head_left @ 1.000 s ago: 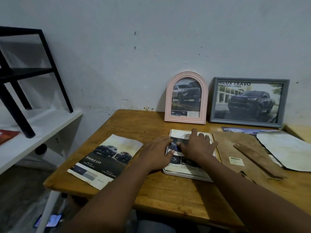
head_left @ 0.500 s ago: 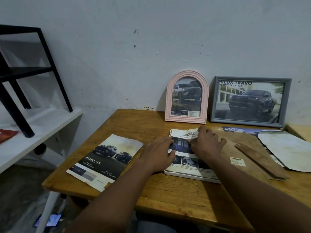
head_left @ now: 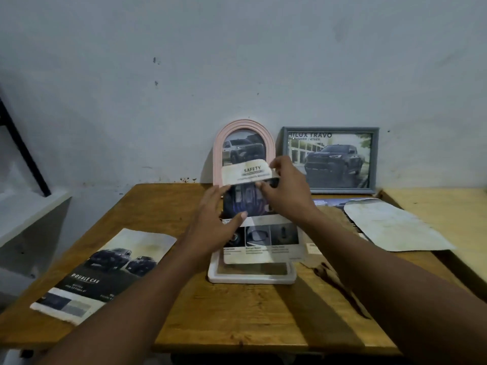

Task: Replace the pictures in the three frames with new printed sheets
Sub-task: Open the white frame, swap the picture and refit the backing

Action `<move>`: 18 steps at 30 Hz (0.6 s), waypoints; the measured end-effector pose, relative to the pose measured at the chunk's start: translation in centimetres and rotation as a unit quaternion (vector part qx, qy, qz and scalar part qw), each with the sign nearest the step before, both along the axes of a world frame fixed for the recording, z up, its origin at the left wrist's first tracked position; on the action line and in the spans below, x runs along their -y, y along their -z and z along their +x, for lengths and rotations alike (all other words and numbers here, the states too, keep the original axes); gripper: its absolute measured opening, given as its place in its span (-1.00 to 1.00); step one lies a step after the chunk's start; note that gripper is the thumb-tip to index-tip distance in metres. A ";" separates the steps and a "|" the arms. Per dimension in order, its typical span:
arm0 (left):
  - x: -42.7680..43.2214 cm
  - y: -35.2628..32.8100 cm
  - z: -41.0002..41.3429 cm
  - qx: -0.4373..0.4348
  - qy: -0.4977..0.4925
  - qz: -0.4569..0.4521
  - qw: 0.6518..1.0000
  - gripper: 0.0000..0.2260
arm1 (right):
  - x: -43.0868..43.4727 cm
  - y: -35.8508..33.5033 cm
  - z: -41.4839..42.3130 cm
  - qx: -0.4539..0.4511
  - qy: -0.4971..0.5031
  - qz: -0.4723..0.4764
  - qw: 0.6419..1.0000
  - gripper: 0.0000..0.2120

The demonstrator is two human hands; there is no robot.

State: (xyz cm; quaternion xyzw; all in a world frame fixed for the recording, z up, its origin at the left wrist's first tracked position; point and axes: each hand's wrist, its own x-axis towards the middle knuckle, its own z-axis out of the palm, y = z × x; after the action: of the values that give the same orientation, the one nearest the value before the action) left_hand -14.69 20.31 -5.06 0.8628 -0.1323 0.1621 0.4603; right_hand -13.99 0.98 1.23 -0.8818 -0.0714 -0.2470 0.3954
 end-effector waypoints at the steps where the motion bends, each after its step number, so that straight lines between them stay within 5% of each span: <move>1: 1.1 -0.8 0.5 0.012 0.002 -0.013 1.000 -0.43 | 1.2 -0.9 -0.1 -0.009 -0.005 0.016 1.000 -0.64; 6: 9.5 -4.0 2.0 0.050 0.022 -0.031 0.998 -0.67 | 10.7 -3.0 0.4 -0.064 0.042 0.005 0.997 -0.59; 18: 29.3 -0.1 4.8 -0.052 0.165 0.091 0.981 -0.56 | 29.6 3.2 2.2 -0.193 0.220 -0.161 0.943 -0.56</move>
State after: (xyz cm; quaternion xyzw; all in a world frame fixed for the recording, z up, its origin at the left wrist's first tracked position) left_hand -9.87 -8.97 -4.96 0.8744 -0.2629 0.0264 0.4069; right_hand -11.74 -28.65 -2.01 -0.9582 0.1632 -0.1379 0.1901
